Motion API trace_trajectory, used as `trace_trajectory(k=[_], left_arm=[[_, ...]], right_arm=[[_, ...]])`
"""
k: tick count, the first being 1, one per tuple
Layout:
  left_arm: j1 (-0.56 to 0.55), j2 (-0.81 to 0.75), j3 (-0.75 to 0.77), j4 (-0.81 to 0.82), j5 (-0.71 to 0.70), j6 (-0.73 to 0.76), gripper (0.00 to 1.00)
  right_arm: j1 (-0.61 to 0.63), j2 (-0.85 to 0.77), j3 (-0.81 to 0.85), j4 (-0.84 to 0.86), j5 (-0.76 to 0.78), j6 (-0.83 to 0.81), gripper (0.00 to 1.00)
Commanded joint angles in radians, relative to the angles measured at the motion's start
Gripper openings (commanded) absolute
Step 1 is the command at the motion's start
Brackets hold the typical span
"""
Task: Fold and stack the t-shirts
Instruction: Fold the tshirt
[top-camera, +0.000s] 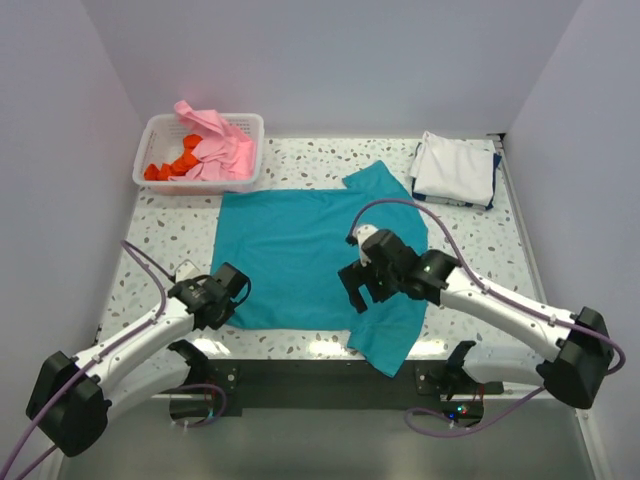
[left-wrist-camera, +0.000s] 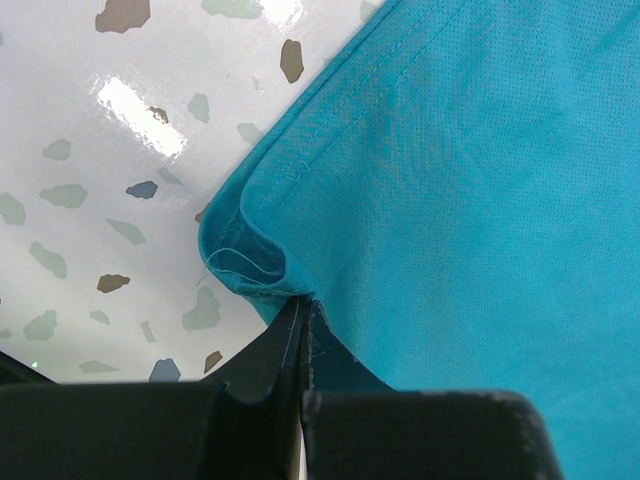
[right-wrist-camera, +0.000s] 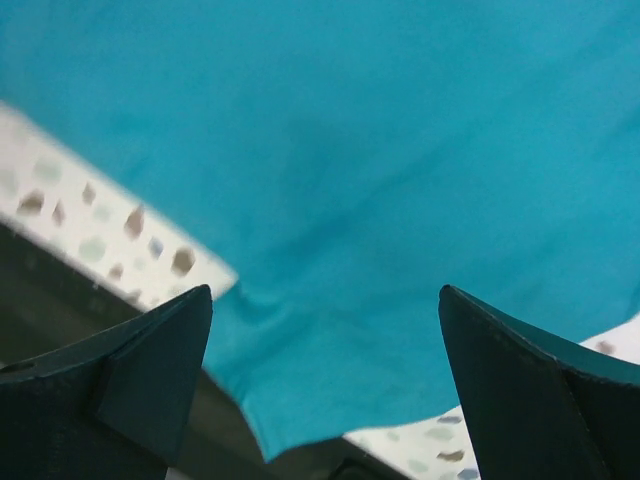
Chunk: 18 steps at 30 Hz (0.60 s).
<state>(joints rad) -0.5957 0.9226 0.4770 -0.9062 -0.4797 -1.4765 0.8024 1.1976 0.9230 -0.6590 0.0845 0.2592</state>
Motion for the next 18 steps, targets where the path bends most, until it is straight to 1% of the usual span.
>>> trace_trajectory(k=[1,2,3,4,5,6,8,9,11,12,13,14,15,18], left_arm=[[0.005,-0.002,0.009,0.021,-0.04,0.028,0.0],[0.005,-0.004,0.009,0.021,-0.043,0.038,0.0],[0.005,-0.008,0.009,0.021,-0.043,0.038,0.0],[0.005,-0.014,0.006,0.021,-0.043,0.036,0.0],[0.005,-0.019,0.005,0.023,-0.049,0.033,0.0],[0.005,-0.024,0.003,0.023,-0.054,0.03,0.0],[0.005,-0.036,-0.001,0.024,-0.059,0.025,0.0],[0.005,-0.042,-0.002,0.024,-0.057,0.025,0.0],[0.005,-0.047,-0.003,0.024,-0.059,0.031,0.0],[0.005,-0.047,-0.002,0.024,-0.06,0.031,0.0],[0.005,-0.05,-0.002,0.024,-0.059,0.031,0.0],[0.005,-0.048,-0.002,0.023,-0.06,0.031,0.0],[0.005,-0.051,-0.002,0.023,-0.06,0.031,0.0],[0.005,-0.059,-0.003,0.021,-0.057,0.031,0.0]], right_arm=[[0.15,-0.075,-0.032,-0.143,0.008,0.086,0.98],[0.185,-0.079,-0.048,-0.189,0.009,0.147,0.97],[0.254,-0.09,-0.061,-0.206,0.006,0.175,0.96],[0.292,-0.093,-0.07,-0.223,0.011,0.205,0.94],[0.329,-0.096,-0.096,-0.244,0.018,0.271,0.94],[0.398,-0.096,-0.11,-0.245,0.014,0.296,0.92],[0.458,-0.078,-0.144,-0.238,0.006,0.359,0.91],[0.504,-0.067,-0.151,-0.238,0.011,0.373,0.87],[0.535,-0.018,-0.165,-0.24,0.032,0.408,0.83],[0.553,0.0,-0.171,-0.234,0.044,0.411,0.8],[0.558,0.028,-0.177,-0.223,0.049,0.413,0.79],[0.558,0.043,-0.188,-0.202,0.05,0.414,0.76],[0.56,0.055,-0.191,-0.191,0.047,0.414,0.71],[0.563,0.098,-0.205,-0.159,0.055,0.405,0.65]])
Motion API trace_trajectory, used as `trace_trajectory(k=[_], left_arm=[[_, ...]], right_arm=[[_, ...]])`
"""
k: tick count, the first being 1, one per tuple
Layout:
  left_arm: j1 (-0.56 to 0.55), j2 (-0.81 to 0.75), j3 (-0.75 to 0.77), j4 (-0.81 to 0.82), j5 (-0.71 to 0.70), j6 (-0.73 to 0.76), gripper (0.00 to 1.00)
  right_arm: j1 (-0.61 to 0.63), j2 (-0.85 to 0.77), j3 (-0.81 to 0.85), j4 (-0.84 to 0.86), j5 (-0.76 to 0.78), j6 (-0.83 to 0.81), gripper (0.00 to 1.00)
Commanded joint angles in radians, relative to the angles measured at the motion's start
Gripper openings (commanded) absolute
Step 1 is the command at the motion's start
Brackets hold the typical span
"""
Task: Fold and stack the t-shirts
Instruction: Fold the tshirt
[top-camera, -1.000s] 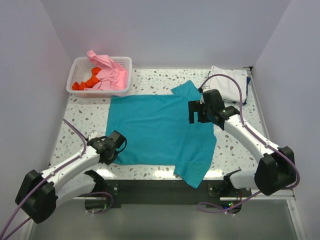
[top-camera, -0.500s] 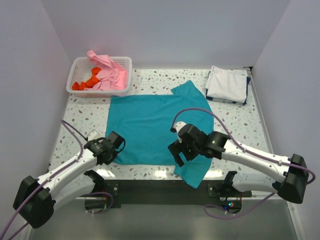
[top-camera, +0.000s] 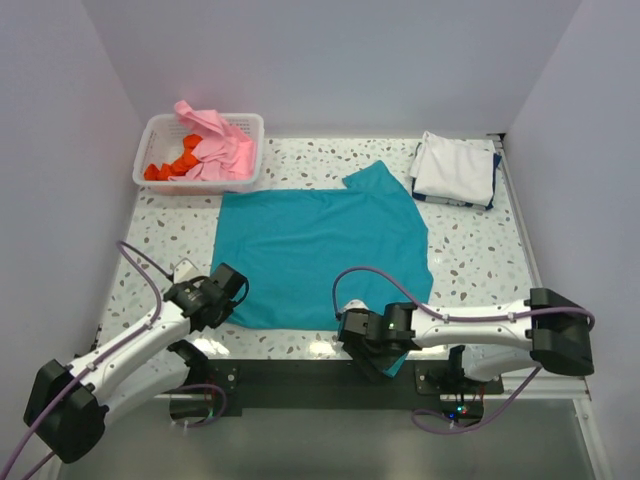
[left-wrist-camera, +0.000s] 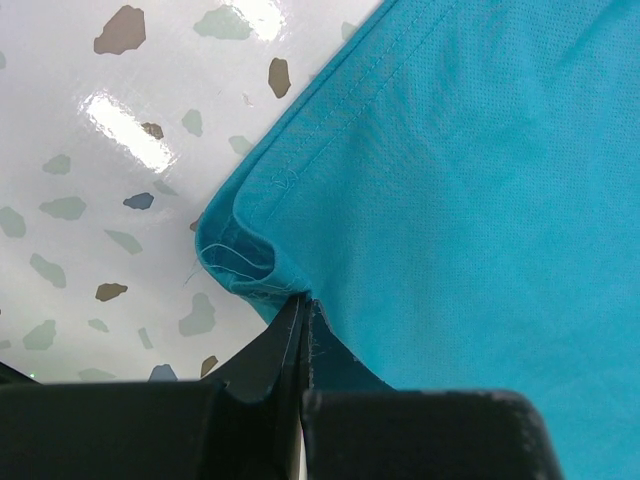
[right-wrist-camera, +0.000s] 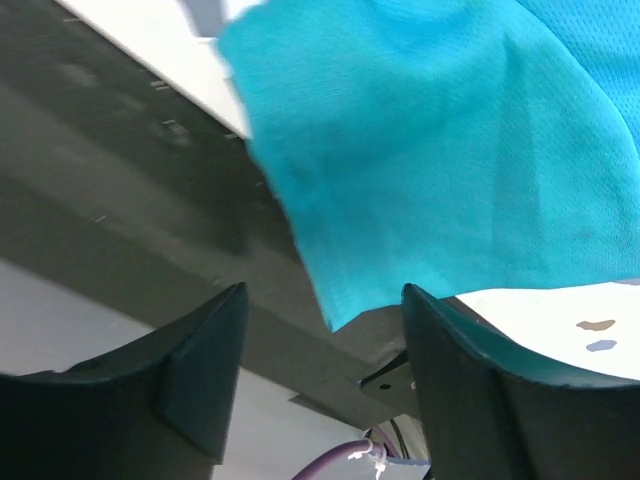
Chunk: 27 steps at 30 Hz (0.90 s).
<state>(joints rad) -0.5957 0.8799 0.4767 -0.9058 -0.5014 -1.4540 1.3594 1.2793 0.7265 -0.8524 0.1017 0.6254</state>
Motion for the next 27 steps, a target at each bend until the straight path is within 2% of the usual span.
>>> trace_trajectory(k=[1,7,12,14,15,16,17,27], left_arm=[[0.005,-0.018,-0.003,0.021,-0.037,0.009,0.0],[0.005,-0.024,-0.003,0.018,-0.035,0.007,0.0],[0.005,-0.018,-0.003,0.019,-0.034,0.007,0.0],[0.005,-0.016,-0.003,0.018,-0.032,0.007,0.0],[0.005,-0.018,-0.003,0.018,-0.032,0.006,0.0],[0.005,-0.021,-0.003,0.018,-0.031,0.004,0.0],[0.005,-0.022,-0.004,0.018,-0.031,0.004,0.0],[0.005,-0.033,0.013,0.008,-0.035,0.012,0.0]], right_arm=[[0.004,0.029,-0.012,0.041,0.047,0.037,0.65],[0.006,0.086,-0.053,0.061,0.038,0.079,0.52],[0.003,0.101,-0.076,0.046,0.064,0.109,0.36],[0.003,0.104,-0.076,0.046,0.064,0.106,0.25],[0.001,0.104,-0.073,0.044,0.072,0.109,0.12],[0.0,0.101,-0.065,0.029,0.087,0.115,0.04],[-0.002,0.101,-0.061,0.013,0.102,0.12,0.0],[-0.078,-0.029,0.047,-0.097,0.211,0.091,0.0]])
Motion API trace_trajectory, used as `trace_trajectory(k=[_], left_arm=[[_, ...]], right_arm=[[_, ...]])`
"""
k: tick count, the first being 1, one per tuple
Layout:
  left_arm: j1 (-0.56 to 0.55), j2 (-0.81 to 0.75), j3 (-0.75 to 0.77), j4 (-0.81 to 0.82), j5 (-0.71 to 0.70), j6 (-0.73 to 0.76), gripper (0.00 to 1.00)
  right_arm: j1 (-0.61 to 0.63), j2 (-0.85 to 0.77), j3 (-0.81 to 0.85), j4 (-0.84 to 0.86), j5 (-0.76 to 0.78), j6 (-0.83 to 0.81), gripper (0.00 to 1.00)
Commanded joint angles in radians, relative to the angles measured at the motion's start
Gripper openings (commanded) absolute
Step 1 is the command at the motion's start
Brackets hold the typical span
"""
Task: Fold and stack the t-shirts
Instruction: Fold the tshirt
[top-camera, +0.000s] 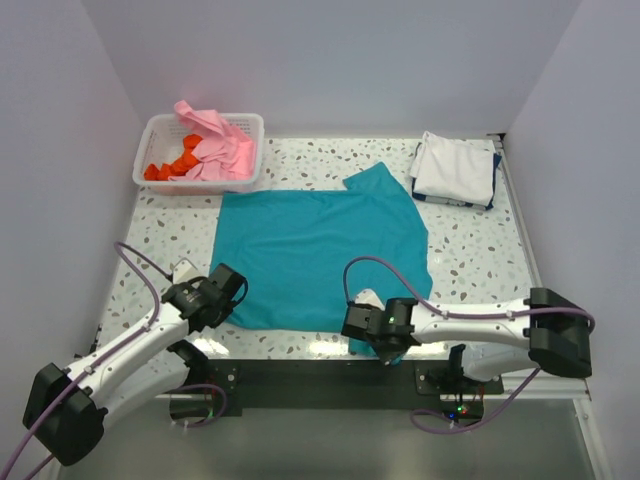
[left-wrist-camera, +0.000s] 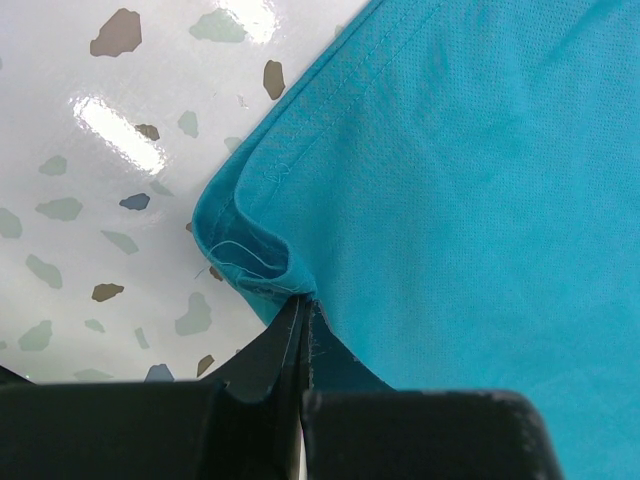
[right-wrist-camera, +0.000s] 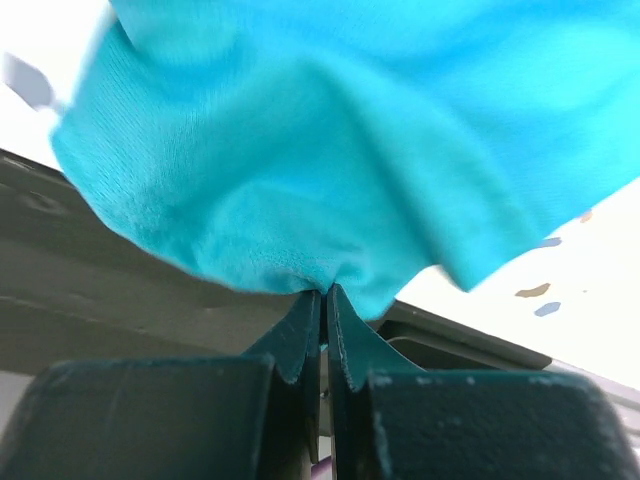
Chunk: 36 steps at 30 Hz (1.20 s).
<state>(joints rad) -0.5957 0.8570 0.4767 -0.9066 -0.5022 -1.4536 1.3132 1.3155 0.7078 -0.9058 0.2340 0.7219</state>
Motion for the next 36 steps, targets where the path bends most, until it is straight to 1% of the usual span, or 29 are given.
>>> trace_trajectory(k=[1,5,8,14,18,23,36], left_arm=[[0.005,-0.012,0.014,0.011,-0.033,0.013,0.0],[0.005,-0.01,0.036,0.02,-0.053,0.024,0.0],[0.005,-0.006,0.06,0.017,-0.071,0.024,0.0],[0.005,0.019,0.118,0.015,-0.127,0.029,0.0],[0.005,0.046,0.16,0.017,-0.163,0.027,0.0],[0.013,0.1,0.204,0.035,-0.206,0.038,0.0],[0.103,0.22,0.266,0.196,-0.223,0.182,0.0]], right_arm=[[-0.052,-0.076,0.074,-0.05,0.085,-0.016,0.0],[-0.184,-0.125,0.117,-0.051,0.087,-0.11,0.0],[-0.238,-0.127,0.176,-0.045,0.108,-0.176,0.0],[-0.324,-0.065,0.288,-0.041,0.152,-0.275,0.0],[-0.382,-0.045,0.337,-0.03,0.185,-0.305,0.0],[-0.466,-0.024,0.377,0.016,0.186,-0.348,0.0],[-0.563,0.096,0.499,0.068,0.163,-0.444,0.0]])
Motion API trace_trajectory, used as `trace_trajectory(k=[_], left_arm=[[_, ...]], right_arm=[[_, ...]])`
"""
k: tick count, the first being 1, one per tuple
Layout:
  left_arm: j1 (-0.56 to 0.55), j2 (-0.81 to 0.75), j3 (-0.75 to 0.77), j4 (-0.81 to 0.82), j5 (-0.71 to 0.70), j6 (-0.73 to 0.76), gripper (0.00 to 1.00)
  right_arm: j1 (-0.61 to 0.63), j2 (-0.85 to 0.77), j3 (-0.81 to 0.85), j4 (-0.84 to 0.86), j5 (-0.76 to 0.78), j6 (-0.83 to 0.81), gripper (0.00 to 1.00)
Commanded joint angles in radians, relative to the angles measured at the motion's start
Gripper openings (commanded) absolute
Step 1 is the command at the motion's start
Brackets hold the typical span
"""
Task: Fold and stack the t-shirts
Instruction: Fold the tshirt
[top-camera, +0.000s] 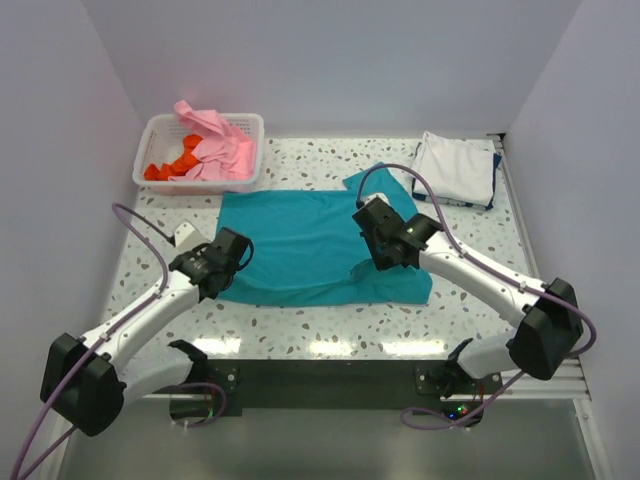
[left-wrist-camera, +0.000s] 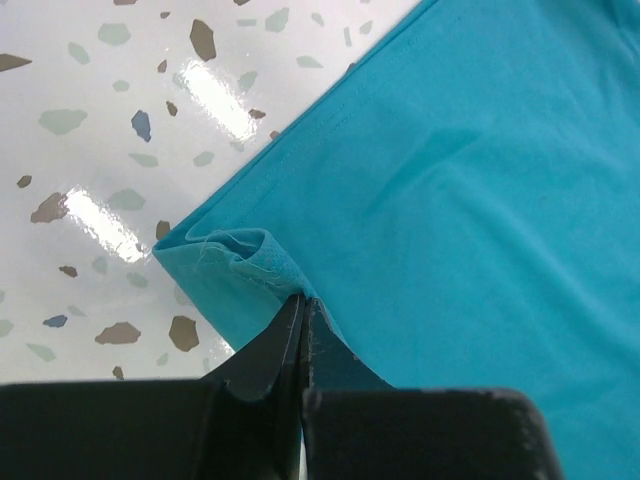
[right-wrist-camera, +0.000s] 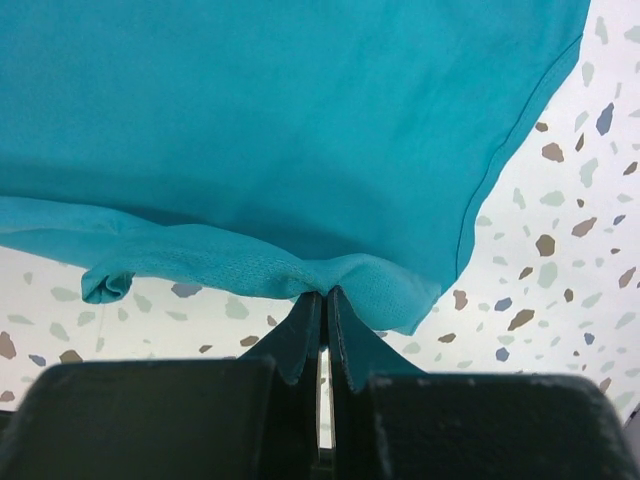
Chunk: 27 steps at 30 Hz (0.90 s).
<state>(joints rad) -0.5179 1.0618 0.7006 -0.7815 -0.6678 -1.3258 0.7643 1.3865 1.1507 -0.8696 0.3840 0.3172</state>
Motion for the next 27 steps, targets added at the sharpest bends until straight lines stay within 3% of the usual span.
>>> trace_trajectory(k=[1,27], left_arm=[[0.033,0.027,0.042,0.076,-0.053,0.059,0.0],[0.242,0.227,0.056,0.326,0.083,0.258,0.0]], right_arm=[[-0.023,0.034,0.064,0.032,0.006,-0.049,0.0],[-0.114,0.302,0.288,0.067,-0.056,-0.185,0.0]])
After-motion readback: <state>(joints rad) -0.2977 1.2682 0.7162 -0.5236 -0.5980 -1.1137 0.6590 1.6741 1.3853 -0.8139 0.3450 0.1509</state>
